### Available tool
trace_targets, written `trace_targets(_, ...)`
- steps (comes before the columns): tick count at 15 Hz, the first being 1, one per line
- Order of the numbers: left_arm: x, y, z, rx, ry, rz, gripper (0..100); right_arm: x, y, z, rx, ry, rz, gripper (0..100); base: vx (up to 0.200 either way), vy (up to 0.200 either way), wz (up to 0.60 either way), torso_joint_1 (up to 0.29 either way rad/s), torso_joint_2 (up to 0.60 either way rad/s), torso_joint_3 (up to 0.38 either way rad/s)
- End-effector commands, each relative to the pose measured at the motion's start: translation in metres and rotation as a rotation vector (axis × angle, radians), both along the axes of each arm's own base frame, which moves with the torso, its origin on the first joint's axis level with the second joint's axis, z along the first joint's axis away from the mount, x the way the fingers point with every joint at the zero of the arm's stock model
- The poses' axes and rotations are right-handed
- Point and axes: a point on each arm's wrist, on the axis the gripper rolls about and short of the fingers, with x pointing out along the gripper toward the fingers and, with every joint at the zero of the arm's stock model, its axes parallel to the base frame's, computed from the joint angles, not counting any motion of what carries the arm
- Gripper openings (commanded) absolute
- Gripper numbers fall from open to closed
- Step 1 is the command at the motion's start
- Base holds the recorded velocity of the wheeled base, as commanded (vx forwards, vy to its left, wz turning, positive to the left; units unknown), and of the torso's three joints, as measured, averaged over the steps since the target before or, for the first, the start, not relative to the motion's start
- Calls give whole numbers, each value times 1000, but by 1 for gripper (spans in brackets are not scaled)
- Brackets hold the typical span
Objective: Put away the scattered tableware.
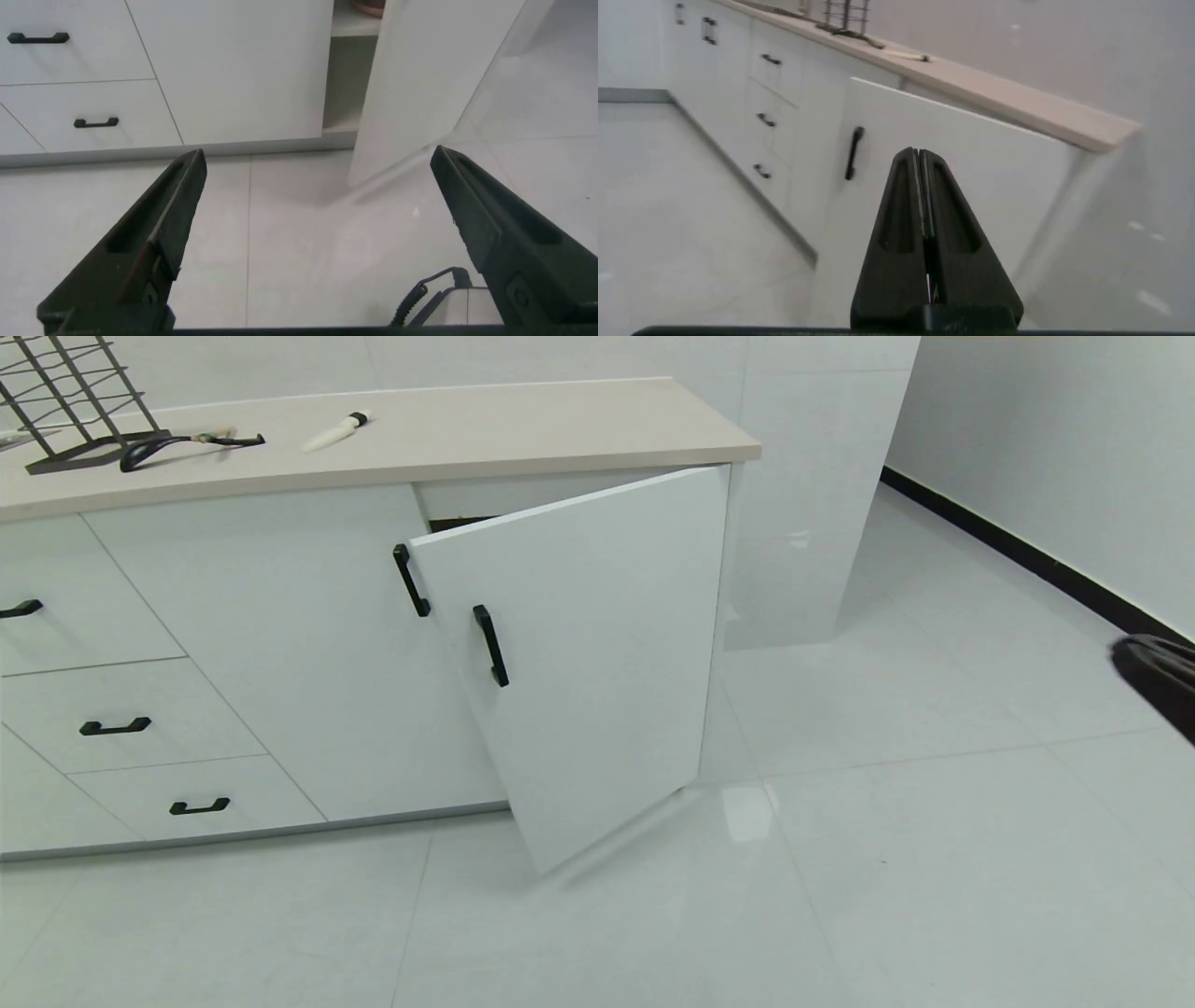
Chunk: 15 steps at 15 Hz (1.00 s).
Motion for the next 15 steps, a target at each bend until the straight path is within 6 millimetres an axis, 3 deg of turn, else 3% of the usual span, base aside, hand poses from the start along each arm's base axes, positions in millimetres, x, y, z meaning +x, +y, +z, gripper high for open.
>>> trace_targets(1, 0, 0, 0, 0, 0, 0, 100, -94, -31, -33, 22, -134, -209, 0, 0, 0, 0, 0, 0, 0)
trace_targets(3, 0, 0, 0, 0, 0, 0, 100, -115, -32, -51, 10, -70, -221, 0, 0, 0, 0, 0, 0, 0)
trace_targets(4, 0, 0, 0, 0, 0, 0, 100, -115, -32, -51, 10, -70, -221, 0, 0, 0, 0, 0, 0, 0)
trace_targets(5, 0, 0, 0, 0, 0, 2, 100, -138, -33, -77, -2, -14, -218, 0, 0, 0, 0, 0, 0, 0)
trace_targets(6, 0, 0, 0, 0, 0, 0, 100, -148, -34, -91, -9, -2, -222, 0, 0, 0, 0, 0, 0, 0)
trace_targets(8, 0, 0, 0, 2, 0, 0, 100, -152, -33, -103, -24, 18, -257, 0, 0, 0, 0, 0, 0, 0)
trace_targets(10, 0, 0, 0, -1, -2, 0, 100, -149, -33, -118, -9, 165, -294, 0, 0, 0, 0, 0, 0, 0)
trace_targets(11, 0, 0, 0, -3, -2, 0, 100, -143, -37, -137, 72, 393, -460, 0, 0, 0, 0, 0, 0, 0)
trace_targets(12, 0, 0, 0, 0, -2, 0, 100, -141, -40, -144, 137, 492, -598, 0, 0, 0, 0, 0, 0, 0)
trace_targets(13, 0, 0, 0, -3, 0, 0, 100, -140, -43, -151, 174, 563, -731, 0, 0, 0, 0, 0, 0, 0)
trace_targets(15, 0, 0, 0, -4, -2, 0, 100, -140, -44, -153, 191, 582, -778, 0, 0, 0, 0, 0, 0, 0)
